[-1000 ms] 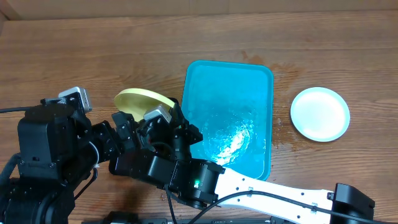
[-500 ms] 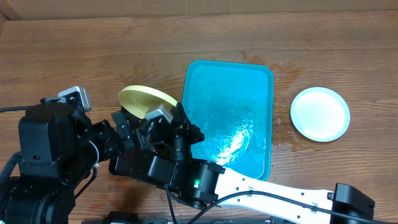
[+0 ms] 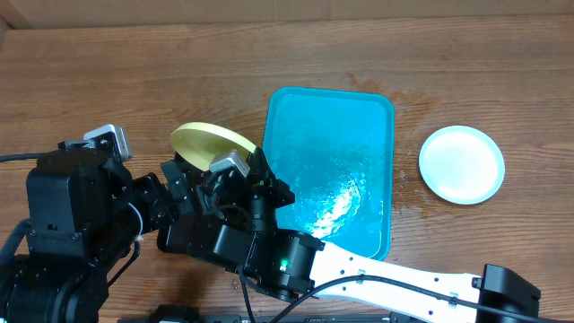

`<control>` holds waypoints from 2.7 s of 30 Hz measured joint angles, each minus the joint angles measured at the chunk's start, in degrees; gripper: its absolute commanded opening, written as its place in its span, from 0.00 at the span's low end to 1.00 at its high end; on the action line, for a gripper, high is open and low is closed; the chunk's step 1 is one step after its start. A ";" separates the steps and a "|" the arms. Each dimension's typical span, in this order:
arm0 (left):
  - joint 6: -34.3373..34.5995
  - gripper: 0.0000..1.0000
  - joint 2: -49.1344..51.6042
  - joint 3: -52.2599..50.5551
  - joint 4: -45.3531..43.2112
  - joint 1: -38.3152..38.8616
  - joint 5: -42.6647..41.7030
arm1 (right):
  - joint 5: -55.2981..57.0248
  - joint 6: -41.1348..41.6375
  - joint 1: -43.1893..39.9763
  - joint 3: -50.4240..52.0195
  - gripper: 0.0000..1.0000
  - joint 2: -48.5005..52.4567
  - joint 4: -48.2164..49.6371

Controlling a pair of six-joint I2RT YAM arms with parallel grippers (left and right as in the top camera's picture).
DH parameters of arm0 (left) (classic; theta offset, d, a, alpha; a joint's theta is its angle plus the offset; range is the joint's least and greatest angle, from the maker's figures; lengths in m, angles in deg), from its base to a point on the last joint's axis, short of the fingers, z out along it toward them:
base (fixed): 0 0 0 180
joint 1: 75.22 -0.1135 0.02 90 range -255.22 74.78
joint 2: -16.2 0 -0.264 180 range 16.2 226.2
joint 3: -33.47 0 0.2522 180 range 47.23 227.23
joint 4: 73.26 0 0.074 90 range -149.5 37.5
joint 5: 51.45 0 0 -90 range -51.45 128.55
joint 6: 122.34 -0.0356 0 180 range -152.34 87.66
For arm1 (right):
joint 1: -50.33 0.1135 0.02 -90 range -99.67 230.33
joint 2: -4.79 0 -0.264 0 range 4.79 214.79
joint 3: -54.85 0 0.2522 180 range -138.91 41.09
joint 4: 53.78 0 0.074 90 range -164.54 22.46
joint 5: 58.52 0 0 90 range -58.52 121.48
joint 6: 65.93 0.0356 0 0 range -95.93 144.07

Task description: Clean dirty plates on tray and stack at the side

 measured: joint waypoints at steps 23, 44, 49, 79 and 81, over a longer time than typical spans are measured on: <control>0.00 1.00 0.00 0.00 0.02 0.00 0.17 | -75.87 23.63 -64.37 -0.50 0.04 -11.78 -24.46; 0.00 1.00 0.00 0.00 0.04 0.00 0.17 | -85.44 18.36 -108.19 7.85 0.47 0.52 -42.58; 0.00 1.00 0.00 0.00 0.04 0.00 0.17 | -91.71 14.16 -104.72 7.96 0.57 -3.74 -44.22; 0.00 1.00 0.00 0.00 0.02 0.00 0.17 | -101.33 -6.34 -61.81 10.60 1.00 -37.33 -32.22; 0.00 1.00 0.00 0.00 0.11 0.00 0.17 | -98.95 -7.06 -61.81 13.66 1.00 -40.89 -25.35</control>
